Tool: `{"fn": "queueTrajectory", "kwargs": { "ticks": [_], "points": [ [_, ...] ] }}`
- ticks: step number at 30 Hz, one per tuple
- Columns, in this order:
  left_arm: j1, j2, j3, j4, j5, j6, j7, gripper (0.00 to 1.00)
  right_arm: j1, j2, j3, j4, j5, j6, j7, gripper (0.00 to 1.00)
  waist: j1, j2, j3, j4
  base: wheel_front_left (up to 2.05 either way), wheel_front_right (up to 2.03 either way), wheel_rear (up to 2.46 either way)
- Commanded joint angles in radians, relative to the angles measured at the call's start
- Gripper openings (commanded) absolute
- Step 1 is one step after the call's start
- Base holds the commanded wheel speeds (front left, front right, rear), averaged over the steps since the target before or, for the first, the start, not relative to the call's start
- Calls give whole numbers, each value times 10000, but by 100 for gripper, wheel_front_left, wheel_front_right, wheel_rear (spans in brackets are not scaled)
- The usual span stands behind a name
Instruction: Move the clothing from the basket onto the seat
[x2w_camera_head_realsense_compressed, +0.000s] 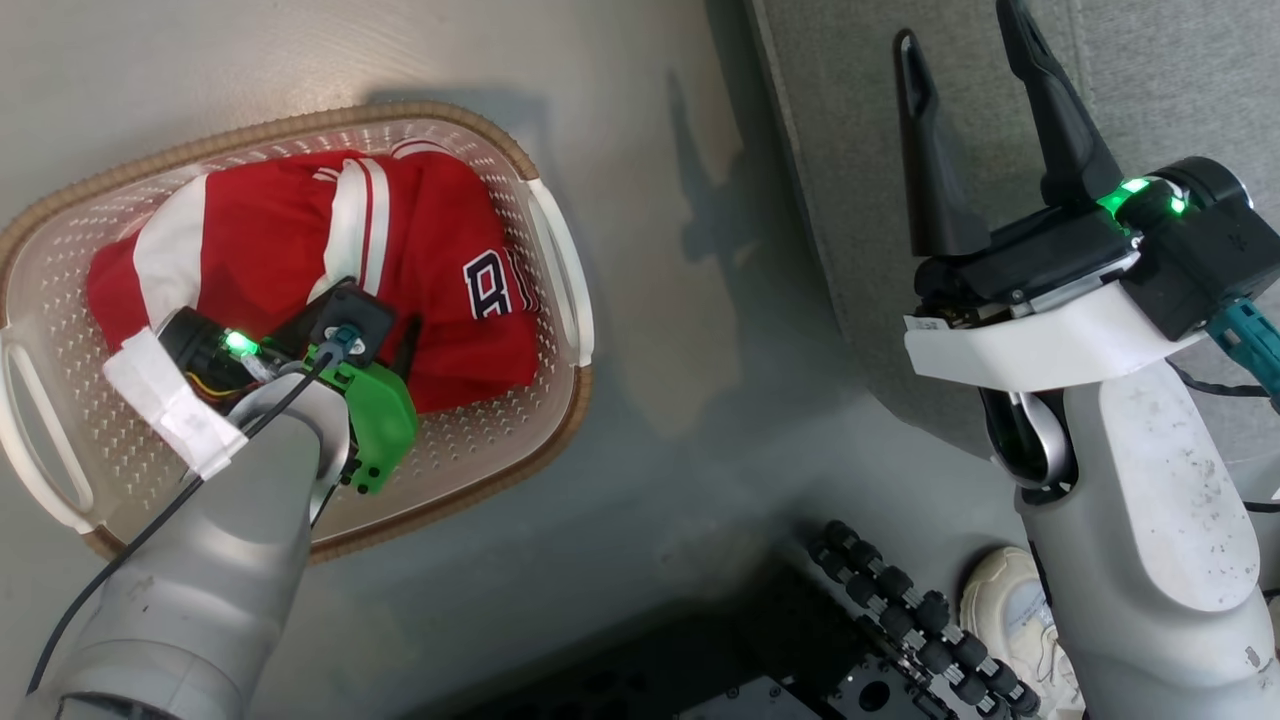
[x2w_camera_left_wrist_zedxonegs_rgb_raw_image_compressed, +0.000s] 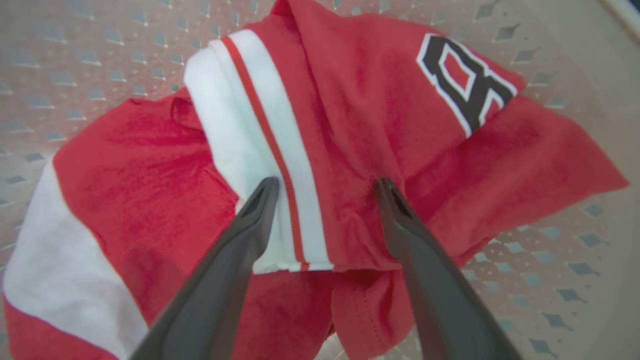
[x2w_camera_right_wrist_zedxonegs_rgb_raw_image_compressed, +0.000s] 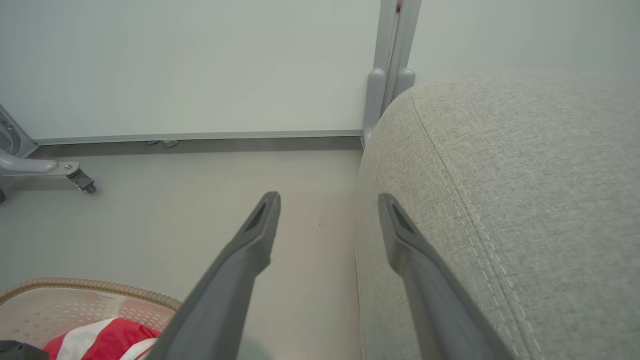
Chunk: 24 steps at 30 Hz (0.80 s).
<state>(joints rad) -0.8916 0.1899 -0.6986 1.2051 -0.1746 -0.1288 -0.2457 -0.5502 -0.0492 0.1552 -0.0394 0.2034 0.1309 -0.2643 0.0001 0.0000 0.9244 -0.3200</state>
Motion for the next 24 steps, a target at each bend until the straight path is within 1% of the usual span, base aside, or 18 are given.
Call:
{"fn": "queueTrajectory", "kwargs": {
  "ticks": [1, 12, 17, 20, 22, 23, 24],
  "points": [
    [-258, -91, -132, 85, -120, -24, 73, 100, -157, -22, -11, -39, 56, -3, -4, 100, -1, 0, 186, 65, 0, 0, 0],
    [-936, -127, -1235, 549, -600, -25, 966, 100, -212, -24, -57, -221, -165, -3, -4, 100, -1, 0, 812, 218, 0, 0, 0],
    [-1142, -135, -1909, 703, -323, -25, 1602, 100, -161, -22, -93, -342, -254, -3, -4, 100, -1, 0, 967, 279, 0, 0, 0],
    [-1252, -152, -2119, 763, -236, -25, 2001, 100, -158, -22, -99, -421, -301, -3, -4, 100, -1, 0, 1005, 311, 0, 0, 0],
    [-1327, -187, -2190, 777, -271, -24, 2029, 44, -176, -22, -106, -485, -338, -3, -4, 100, -1, 0, 1017, 333, 0, 0, 0],
    [-1352, -209, -2215, 784, -270, -12, 2013, 0, -190, -22, -108, -512, -359, -3, -4, 100, -1, 0, 1018, 345, 0, 0, 0],
    [-1364, -229, -2235, 789, -270, -7, 2036, 0, -205, -22, -113, -534, -380, -3, -4, 100, -1, 0, 1015, 357, 0, 0, 0]
  ]
}}
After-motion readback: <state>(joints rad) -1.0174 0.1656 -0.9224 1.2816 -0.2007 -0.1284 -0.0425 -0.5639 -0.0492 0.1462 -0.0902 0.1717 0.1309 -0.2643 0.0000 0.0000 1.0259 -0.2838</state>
